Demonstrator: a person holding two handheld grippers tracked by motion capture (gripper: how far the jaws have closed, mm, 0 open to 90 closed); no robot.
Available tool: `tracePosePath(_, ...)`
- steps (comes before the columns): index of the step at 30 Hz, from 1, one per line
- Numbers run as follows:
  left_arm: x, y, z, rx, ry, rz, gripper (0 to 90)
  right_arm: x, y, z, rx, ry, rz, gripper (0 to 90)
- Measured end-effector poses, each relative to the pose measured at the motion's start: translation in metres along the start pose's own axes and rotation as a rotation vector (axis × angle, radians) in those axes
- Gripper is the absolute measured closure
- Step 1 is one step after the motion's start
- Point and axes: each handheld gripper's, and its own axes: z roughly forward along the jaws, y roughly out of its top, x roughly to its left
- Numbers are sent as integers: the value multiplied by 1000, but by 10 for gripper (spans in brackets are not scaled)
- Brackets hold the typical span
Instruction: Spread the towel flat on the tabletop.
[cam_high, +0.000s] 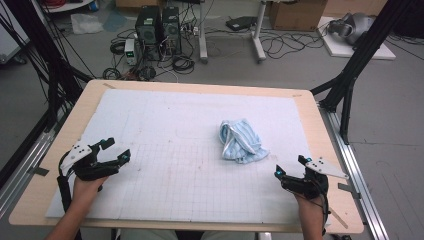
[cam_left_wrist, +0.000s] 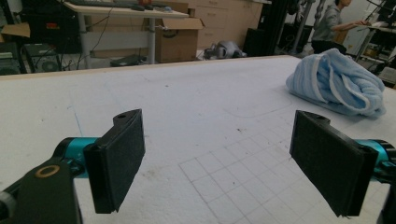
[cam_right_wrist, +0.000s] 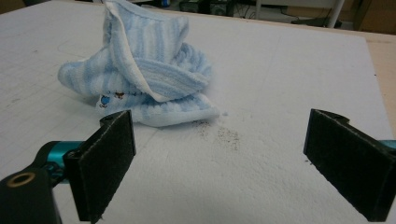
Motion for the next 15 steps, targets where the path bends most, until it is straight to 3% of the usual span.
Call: tracePosePath(15, -1, -1, -2, -8, 6, -6, 186, -5, -1, -4, -24, 2, 52, 82)
